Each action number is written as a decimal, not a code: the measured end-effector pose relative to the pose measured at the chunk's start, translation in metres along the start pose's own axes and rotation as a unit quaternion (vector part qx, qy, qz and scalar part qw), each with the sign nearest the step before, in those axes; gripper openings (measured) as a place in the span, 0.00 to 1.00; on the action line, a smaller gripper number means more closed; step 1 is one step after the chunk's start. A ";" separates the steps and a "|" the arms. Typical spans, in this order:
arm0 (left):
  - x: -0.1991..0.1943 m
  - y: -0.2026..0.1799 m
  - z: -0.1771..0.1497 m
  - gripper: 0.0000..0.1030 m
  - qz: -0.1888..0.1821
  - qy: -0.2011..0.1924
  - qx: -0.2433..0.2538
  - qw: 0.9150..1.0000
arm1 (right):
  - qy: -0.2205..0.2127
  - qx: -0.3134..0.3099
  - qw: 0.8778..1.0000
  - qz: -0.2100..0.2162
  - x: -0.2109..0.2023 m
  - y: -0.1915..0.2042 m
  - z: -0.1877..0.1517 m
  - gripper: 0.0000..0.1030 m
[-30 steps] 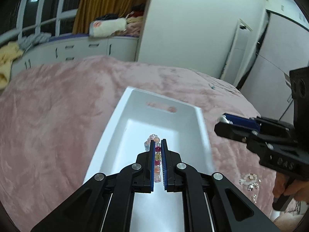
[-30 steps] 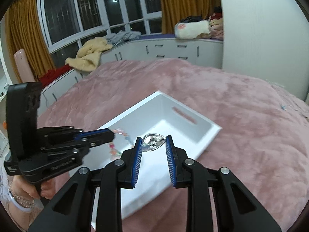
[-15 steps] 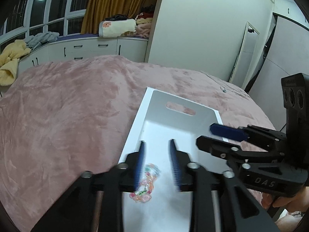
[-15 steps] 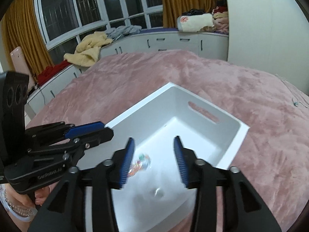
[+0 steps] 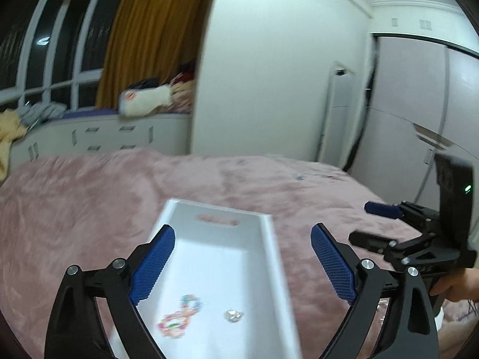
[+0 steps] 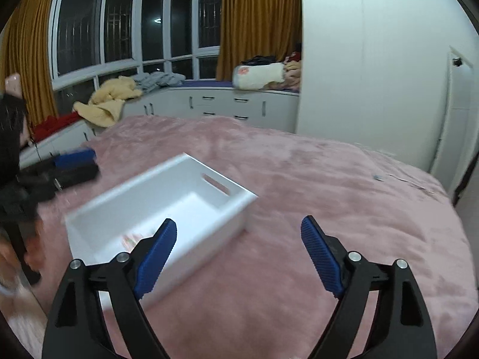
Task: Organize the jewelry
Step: 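Move both open tools back to the jewelry pile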
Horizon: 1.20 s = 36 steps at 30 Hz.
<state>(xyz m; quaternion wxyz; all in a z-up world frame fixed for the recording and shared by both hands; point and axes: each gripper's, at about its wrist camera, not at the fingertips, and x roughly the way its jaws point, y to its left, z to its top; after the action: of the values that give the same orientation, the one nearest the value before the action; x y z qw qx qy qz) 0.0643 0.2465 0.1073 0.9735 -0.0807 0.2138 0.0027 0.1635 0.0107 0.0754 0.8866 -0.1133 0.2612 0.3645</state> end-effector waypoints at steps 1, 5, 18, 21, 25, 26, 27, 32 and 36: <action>-0.003 -0.013 0.000 0.92 -0.012 -0.006 0.004 1.000 | 0.001 -0.003 1.000 -0.009 -0.008 -0.007 -0.008 0.83; -0.005 -0.052 -0.002 0.95 -0.059 -0.017 -0.003 0.998 | 0.014 -0.007 0.999 -0.051 -0.038 -0.041 -0.046 0.83; 0.068 -0.155 -0.076 0.97 -0.096 0.117 0.017 0.988 | 0.028 0.054 0.990 -0.127 -0.108 -0.119 -0.147 0.83; 0.090 -0.169 -0.100 0.97 -0.090 0.151 0.029 0.984 | 0.042 0.061 0.989 -0.132 -0.110 -0.128 -0.167 0.83; 0.114 -0.186 -0.125 0.97 -0.087 0.176 0.057 0.979 | 0.068 0.050 0.985 -0.153 -0.104 -0.133 -0.195 0.79; 0.121 -0.190 -0.130 0.97 -0.087 0.183 0.065 0.977 | 0.075 0.048 0.984 -0.157 -0.100 -0.135 -0.201 0.78; 0.131 -0.195 -0.138 0.97 -0.085 0.192 0.075 0.975 | 0.079 0.049 0.983 -0.156 -0.095 -0.137 -0.206 0.77; 0.159 -0.207 -0.157 0.97 -0.070 0.209 0.098 0.970 | 0.111 0.055 0.980 -0.157 -0.073 -0.142 -0.224 0.74; 0.170 -0.213 -0.167 0.97 -0.077 0.217 0.111 0.967 | 0.123 0.056 0.979 -0.150 -0.065 -0.142 -0.229 0.72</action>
<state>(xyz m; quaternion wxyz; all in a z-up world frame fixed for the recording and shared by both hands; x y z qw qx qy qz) 0.1579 0.0053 -0.0796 0.9039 0.0134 0.4124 -0.1132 0.1378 -0.2182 -0.0794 0.8973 -0.1451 0.3682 0.1957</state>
